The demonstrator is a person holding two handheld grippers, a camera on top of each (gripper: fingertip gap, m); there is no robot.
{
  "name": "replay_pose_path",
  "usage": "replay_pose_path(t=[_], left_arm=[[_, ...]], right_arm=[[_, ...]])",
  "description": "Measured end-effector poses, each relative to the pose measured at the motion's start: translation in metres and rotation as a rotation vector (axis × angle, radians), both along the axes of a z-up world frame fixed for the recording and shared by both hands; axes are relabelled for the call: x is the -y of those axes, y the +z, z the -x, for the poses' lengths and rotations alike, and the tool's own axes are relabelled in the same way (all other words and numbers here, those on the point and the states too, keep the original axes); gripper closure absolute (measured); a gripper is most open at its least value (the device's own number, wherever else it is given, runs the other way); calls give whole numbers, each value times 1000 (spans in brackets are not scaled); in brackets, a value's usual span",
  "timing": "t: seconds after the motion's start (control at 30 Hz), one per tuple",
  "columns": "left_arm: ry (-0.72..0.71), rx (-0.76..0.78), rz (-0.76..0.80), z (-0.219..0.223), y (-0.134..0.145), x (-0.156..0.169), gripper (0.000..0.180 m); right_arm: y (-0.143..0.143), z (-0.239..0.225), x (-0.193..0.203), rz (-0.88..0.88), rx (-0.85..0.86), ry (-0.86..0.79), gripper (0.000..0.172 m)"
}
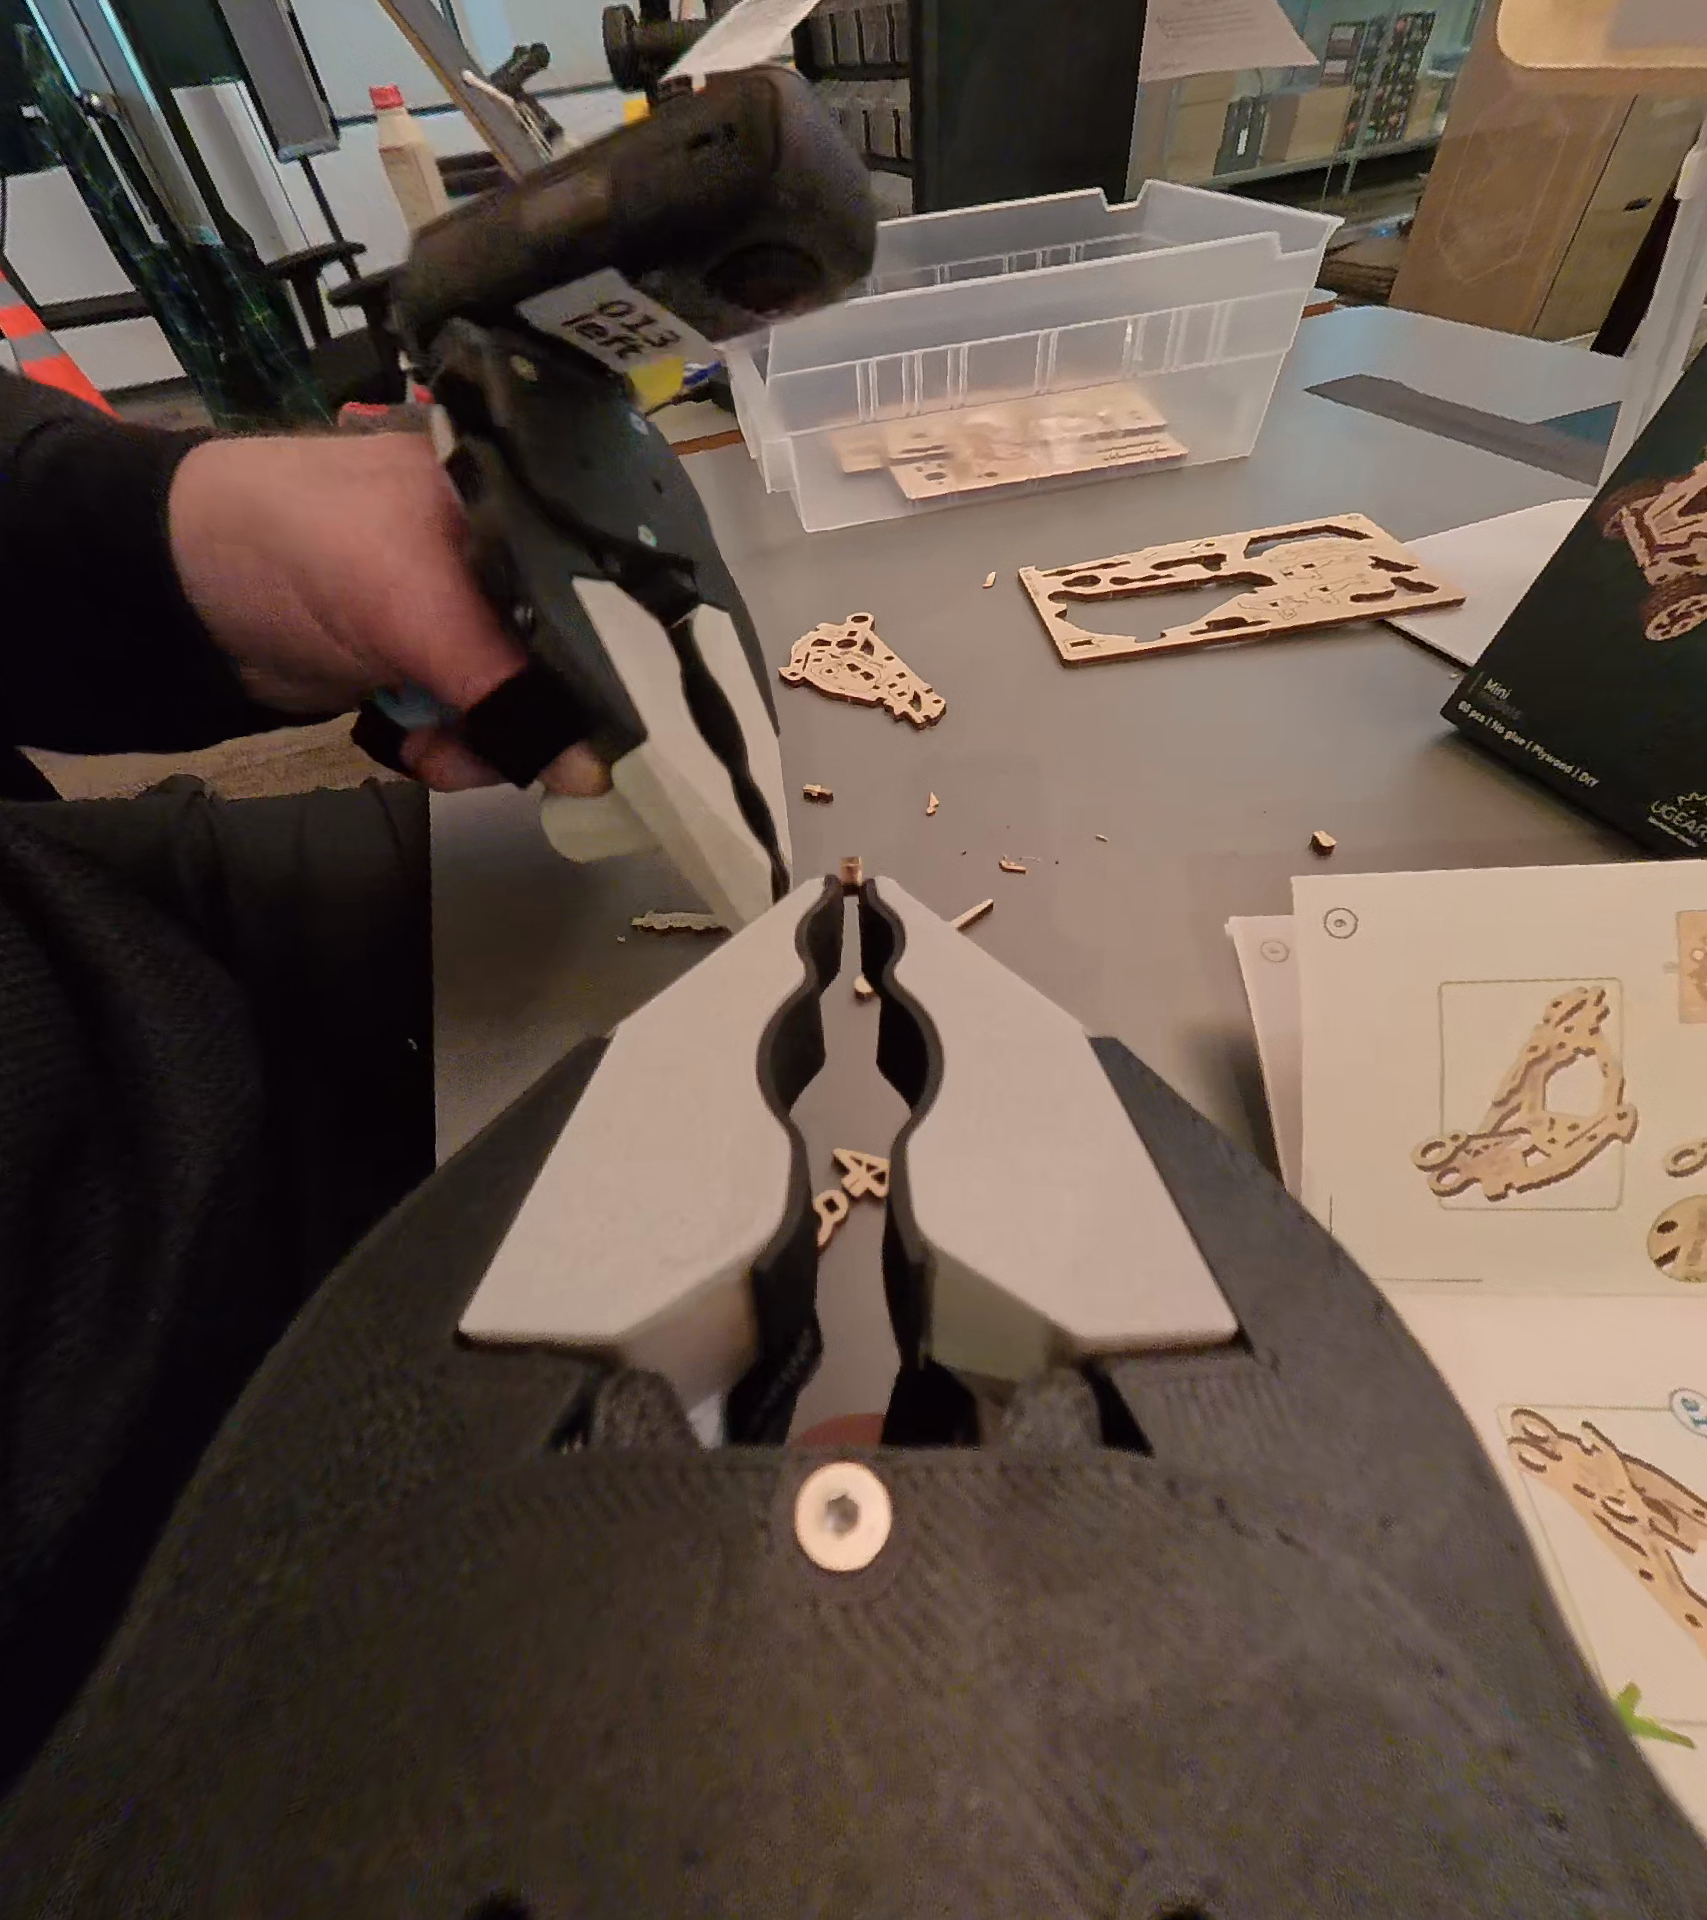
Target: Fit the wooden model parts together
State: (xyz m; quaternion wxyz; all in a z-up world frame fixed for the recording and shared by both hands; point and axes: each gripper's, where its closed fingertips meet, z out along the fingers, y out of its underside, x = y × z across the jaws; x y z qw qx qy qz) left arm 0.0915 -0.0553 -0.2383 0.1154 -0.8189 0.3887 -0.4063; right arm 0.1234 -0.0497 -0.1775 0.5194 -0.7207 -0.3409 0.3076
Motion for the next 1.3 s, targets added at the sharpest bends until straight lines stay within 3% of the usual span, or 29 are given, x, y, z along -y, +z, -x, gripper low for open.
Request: replay_pose_path(t=[0.03, 0.13, 0.27, 0.5, 0.63, 0.73, 1.07, 1.2, 1.3], left_arm=[[-5, 27, 47, -2, 1, 1, 179], [-54, -47, 28, -1, -15, 0, 179], [-77, -61, -43, -3, -14, -5, 179], [-53, -71, -115, 6, -9, -19, 151], [-84, -82, -171, 4, -6, -16, 144], [-88, -143, -269, 2, -12, -20, 147], [-51, -167, -345, 6, -13, -32, 145], [-37, -118, -407, 4, 3, -35, 140], [-41, 56, -381, -14, 34, -25, 145]], right_arm=[[-1, -1, 1, 4, 8, 0, 171], [-8, -1, 2, 8, 67, 6, 171], [-15, 4, 4, 16, 109, 24, 171], [-16, 6, 3, 22, 108, 26, 172], [-17, 6, 3, 25, 110, 25, 171], [-16, 5, 2, 25, 102, 24, 171], [-14, 1, 2, 12, 92, 14, 172], [-13, -1, 1, -2, 100, -6, 171], [-7, -6, -3, -61, 121, -55, 171]])
